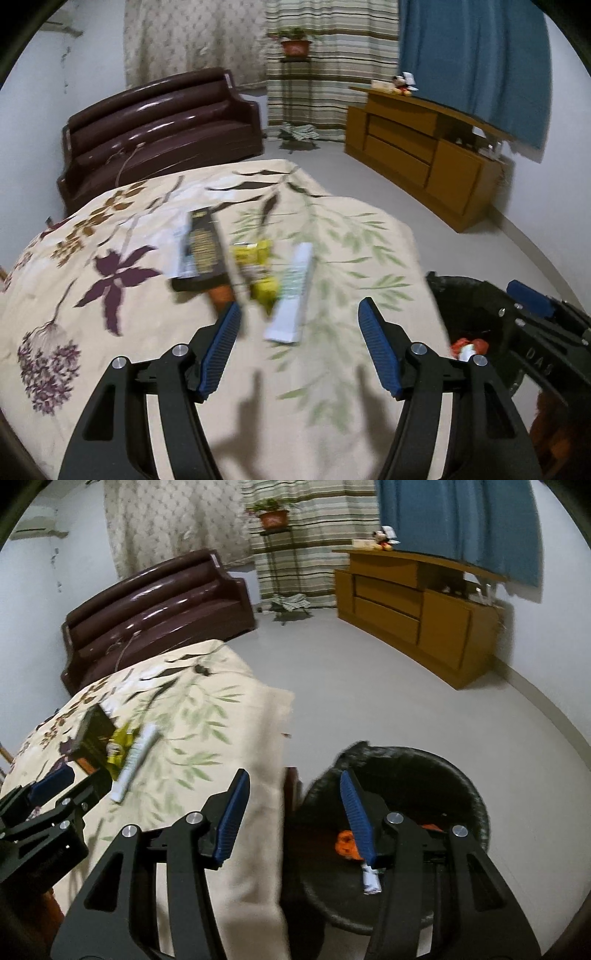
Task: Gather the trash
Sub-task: 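Move both open tools back over the trash on the bed, then grasp the brown box with the right tool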
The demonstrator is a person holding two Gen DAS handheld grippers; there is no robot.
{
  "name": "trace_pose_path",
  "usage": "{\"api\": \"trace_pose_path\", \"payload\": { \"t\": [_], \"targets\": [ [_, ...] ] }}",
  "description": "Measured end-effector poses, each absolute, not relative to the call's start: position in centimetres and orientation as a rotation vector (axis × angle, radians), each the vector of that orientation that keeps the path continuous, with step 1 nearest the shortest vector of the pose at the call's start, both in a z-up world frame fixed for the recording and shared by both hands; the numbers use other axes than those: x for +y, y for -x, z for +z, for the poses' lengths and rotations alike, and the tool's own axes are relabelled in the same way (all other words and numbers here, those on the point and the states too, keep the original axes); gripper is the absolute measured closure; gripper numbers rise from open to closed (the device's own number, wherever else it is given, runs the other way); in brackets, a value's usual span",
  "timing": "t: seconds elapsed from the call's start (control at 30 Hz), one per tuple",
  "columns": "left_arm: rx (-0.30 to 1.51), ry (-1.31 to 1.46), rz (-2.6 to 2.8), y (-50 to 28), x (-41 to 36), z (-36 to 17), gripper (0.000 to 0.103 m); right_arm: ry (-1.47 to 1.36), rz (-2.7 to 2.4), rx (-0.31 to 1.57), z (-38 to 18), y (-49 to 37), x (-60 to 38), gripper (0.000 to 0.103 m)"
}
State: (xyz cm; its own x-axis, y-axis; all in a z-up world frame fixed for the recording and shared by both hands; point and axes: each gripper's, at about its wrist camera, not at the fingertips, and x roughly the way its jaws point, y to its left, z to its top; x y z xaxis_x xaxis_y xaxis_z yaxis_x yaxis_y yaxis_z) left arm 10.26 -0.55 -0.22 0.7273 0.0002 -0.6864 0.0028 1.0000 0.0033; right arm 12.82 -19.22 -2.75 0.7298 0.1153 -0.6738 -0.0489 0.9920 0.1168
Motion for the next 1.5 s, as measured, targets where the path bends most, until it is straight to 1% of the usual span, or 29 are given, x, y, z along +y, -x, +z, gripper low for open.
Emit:
{"api": "trace_pose_path", "payload": {
  "t": [0.3,0.63,0.9,1.13,1.2,1.27,1.3,1.37,1.5],
  "targets": [
    [0.747,0.044,0.125,-8.6,6.7,0.0,0.038,-0.03,0.208,0.72,-0.6,-13.2,-12.3,0.053],
    [0.742,0.089,0.232,-7.7,14.0,-0.2,0.038,0.025,0.31,0.724,0.3,-14.5,-5.3,0.053],
    [0.745,0.116,0.269,-7.8,17.4,-0.7,0.038,0.065,0.358,0.735,0.1,-15.8,-0.7,0.053],
    [0.75,0.138,0.273,-8.3,18.5,-1.2,0.037,0.107,0.362,0.757,-1.2,-17.1,1.9,0.054],
    [0.752,0.144,0.269,-8.5,18.6,-1.3,0.037,0.114,0.359,0.767,-1.5,-17.4,2.3,0.058],
    [0.755,0.147,0.262,-8.7,18.6,-1.5,0.037,0.122,0.362,0.78,-2.0,-17.7,2.7,0.068],
    [0.756,0.149,0.259,-8.8,18.6,-1.6,0.037,0.128,0.362,0.784,-2.2,-17.8,2.9,0.07],
    [0.757,0.152,0.255,-9.0,18.5,-1.6,0.037,0.135,0.364,0.793,-2.5,-17.9,3.2,0.08],
    [0.759,0.157,0.248,-9.4,18.5,-1.7,0.037,0.137,0.372,0.796,-2.8,-18.0,3.4,0.081]
  ]
}}
